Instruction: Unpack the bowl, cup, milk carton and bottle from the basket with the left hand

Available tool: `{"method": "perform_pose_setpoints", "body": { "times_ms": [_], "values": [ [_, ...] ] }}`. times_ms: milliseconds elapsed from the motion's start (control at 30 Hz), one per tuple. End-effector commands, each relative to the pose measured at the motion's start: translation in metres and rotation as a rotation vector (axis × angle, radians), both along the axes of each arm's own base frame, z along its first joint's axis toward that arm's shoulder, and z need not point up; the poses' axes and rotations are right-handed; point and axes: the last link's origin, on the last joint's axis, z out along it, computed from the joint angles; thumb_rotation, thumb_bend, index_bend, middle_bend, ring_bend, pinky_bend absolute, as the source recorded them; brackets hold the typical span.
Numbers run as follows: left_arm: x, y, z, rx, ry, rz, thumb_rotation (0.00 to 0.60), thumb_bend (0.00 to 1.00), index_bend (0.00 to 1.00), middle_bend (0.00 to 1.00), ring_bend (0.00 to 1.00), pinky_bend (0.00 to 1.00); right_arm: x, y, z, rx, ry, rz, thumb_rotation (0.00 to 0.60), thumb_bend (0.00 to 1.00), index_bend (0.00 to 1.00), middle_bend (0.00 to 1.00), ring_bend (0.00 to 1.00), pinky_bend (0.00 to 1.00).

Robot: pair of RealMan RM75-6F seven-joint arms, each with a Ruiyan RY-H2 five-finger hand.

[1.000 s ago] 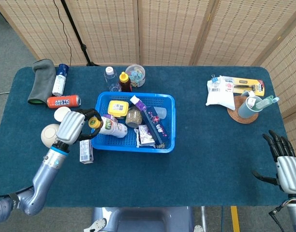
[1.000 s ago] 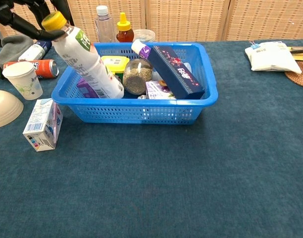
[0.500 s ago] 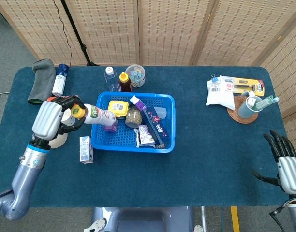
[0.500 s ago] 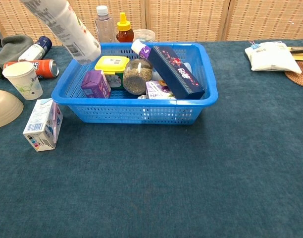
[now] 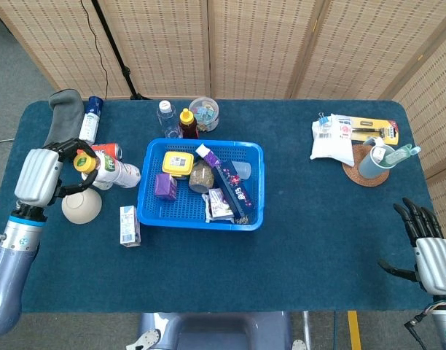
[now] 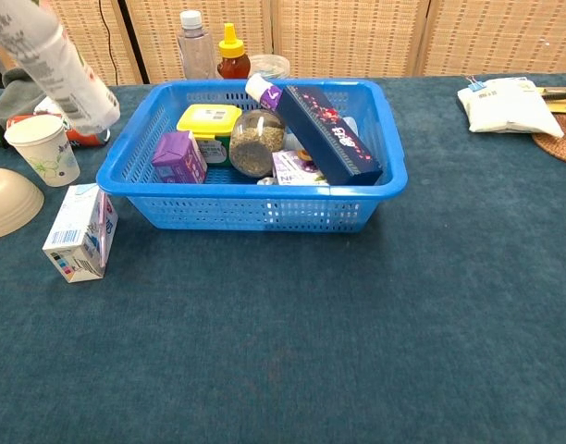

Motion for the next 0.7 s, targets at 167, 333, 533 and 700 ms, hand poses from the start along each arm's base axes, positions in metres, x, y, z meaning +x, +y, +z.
{"method": "perform_pose_setpoints", "body": {
  "times_ms": [167, 333, 533, 700],
  "values": [
    [-0.033, 0.017, -0.035, -0.067, 0.018, 0.094, 0.600, 0.48, 0.71, 0.54, 0.53, 0.47, -0.001, -0.001, -0.002, 0.003, 0.006, -0.008, 0.600, 0.00, 0.00, 0.00, 0.00, 0.00],
    [-0.043, 0.021, -0.047, -0.093, 0.041, 0.132, 0.600, 0.46, 0.68, 0.53, 0.49, 0.47, -0.001, -0.002, -0.003, 0.008, 0.007, -0.010, 0.600, 0.00, 0.00, 0.00, 0.00, 0.00],
    [-0.042, 0.017, -0.053, -0.158, 0.026, 0.124, 0.600, 0.35, 0.12, 0.03, 0.04, 0.20, -0.001, -0.002, -0.002, 0.003, 0.003, -0.010, 0.600, 0.00, 0.00, 0.00, 0.00, 0.00],
    [-0.038, 0.011, -0.042, -0.153, 0.004, 0.083, 0.600, 0.27, 0.00, 0.00, 0.00, 0.05, -0.002, -0.002, -0.001, 0.002, 0.001, -0.011, 0.600, 0.00, 0.00, 0.00, 0.00, 0.00]
  ]
}}
